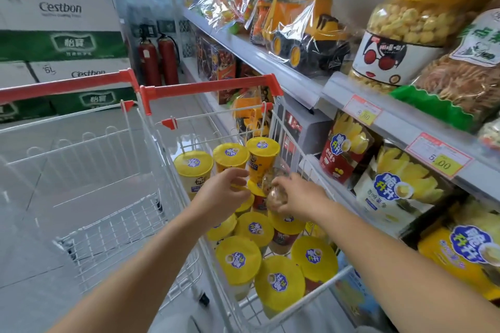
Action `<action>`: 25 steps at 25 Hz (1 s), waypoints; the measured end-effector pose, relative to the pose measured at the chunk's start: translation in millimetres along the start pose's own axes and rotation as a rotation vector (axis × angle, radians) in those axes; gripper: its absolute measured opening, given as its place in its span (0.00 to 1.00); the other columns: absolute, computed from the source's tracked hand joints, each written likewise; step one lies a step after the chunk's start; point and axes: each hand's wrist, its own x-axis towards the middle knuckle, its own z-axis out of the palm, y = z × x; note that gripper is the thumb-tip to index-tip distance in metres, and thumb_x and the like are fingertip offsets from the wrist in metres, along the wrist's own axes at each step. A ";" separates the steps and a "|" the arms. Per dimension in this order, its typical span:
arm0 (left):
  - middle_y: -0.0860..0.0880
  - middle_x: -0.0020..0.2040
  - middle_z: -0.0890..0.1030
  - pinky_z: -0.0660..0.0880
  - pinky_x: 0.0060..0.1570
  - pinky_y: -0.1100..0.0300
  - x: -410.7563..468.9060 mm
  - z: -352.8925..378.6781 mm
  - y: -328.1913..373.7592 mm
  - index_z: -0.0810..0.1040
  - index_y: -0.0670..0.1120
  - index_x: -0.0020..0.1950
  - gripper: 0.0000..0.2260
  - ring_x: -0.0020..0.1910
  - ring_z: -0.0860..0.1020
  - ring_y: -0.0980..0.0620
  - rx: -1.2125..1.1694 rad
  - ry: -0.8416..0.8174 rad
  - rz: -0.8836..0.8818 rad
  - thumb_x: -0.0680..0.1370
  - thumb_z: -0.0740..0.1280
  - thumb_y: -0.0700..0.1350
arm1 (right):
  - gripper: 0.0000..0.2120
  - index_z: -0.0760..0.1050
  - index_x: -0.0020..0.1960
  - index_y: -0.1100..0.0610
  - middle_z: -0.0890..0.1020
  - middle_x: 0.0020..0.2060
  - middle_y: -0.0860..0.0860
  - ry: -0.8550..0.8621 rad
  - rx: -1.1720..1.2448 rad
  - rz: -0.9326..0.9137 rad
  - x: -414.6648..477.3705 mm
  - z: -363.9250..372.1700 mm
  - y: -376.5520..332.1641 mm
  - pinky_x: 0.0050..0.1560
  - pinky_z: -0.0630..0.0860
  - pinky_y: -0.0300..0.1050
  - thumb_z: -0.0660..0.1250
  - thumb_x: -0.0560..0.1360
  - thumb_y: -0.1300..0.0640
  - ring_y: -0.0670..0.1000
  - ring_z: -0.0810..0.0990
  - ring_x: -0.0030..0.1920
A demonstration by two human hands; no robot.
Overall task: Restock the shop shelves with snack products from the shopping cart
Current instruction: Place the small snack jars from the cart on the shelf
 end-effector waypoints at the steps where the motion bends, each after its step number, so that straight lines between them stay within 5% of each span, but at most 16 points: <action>1: 0.54 0.62 0.79 0.80 0.56 0.54 0.8 -0.1 -0.3 0.72 0.53 0.71 0.25 0.55 0.81 0.54 0.069 -0.057 -0.005 0.75 0.74 0.44 | 0.30 0.66 0.70 0.44 0.72 0.63 0.50 0.015 0.217 -0.038 -3.0 -5.0 -0.8 0.52 0.76 0.47 0.72 0.72 0.46 0.52 0.78 0.56; 4: 0.55 0.63 0.78 0.78 0.52 0.63 0.7 2.4 1.8 0.65 0.52 0.76 0.39 0.58 0.78 0.55 0.201 -0.150 0.024 0.69 0.80 0.51 | 0.28 0.70 0.68 0.44 0.78 0.54 0.48 -0.088 0.810 -0.148 -15.0 -23.3 -9.1 0.43 0.78 0.41 0.74 0.71 0.44 0.48 0.80 0.52; 6: 0.58 0.53 0.78 0.73 0.40 0.72 -0.7 4.4 2.5 0.68 0.51 0.72 0.36 0.49 0.78 0.60 0.245 -0.084 0.039 0.68 0.80 0.53 | 0.22 0.73 0.66 0.46 0.80 0.54 0.51 -0.148 0.972 -0.126 -10.9 -26.8 -14.1 0.39 0.78 0.43 0.64 0.76 0.39 0.52 0.82 0.50; 8: 0.61 0.46 0.76 0.72 0.35 0.74 -2.4 6.3 3.0 0.71 0.50 0.68 0.32 0.43 0.76 0.65 0.189 -0.012 0.032 0.69 0.80 0.52 | 0.23 0.73 0.66 0.50 0.78 0.58 0.55 -0.012 0.847 -0.010 10.8 -19.6 -9.5 0.48 0.78 0.49 0.52 0.81 0.38 0.55 0.80 0.54; 11: 0.59 0.49 0.79 0.76 0.39 0.73 -4.2 7.0 0.1 0.72 0.50 0.66 0.30 0.45 0.78 0.64 0.069 0.061 0.060 0.69 0.79 0.54 | 0.20 0.67 0.71 0.56 0.66 0.70 0.57 0.070 0.272 0.072 38.6 6.5 -0.8 0.67 0.68 0.55 0.51 0.83 0.48 0.58 0.68 0.69; 14: 0.57 0.52 0.80 0.79 0.44 0.69 -6.2 5.8 -0.2 0.72 0.52 0.65 0.29 0.47 0.80 0.62 0.029 0.088 0.082 0.68 0.79 0.55 | 0.20 0.63 0.68 0.56 0.65 0.67 0.56 0.088 0.148 0.101 46.5 32.5 1.0 0.57 0.73 0.55 0.58 0.81 0.46 0.60 0.73 0.63; 20: 0.58 0.50 0.81 0.78 0.42 0.70 -9.1 4.1 -1.4 0.74 0.52 0.61 0.24 0.46 0.80 0.64 -0.056 0.125 0.108 0.70 0.78 0.55 | 0.21 0.65 0.61 0.55 0.73 0.60 0.54 0.244 0.265 0.128 43.4 40.7 -1.9 0.52 0.76 0.53 0.68 0.76 0.46 0.58 0.76 0.56; 25: 0.55 0.50 0.83 0.78 0.41 0.68 -10.2 -1.9 -1.7 0.76 0.54 0.60 0.26 0.45 0.82 0.62 -0.222 0.146 0.092 0.66 0.79 0.57 | 0.17 0.70 0.58 0.51 0.77 0.53 0.46 0.351 0.861 0.108 -11.8 5.3 2.1 0.45 0.74 0.42 0.72 0.73 0.50 0.48 0.77 0.52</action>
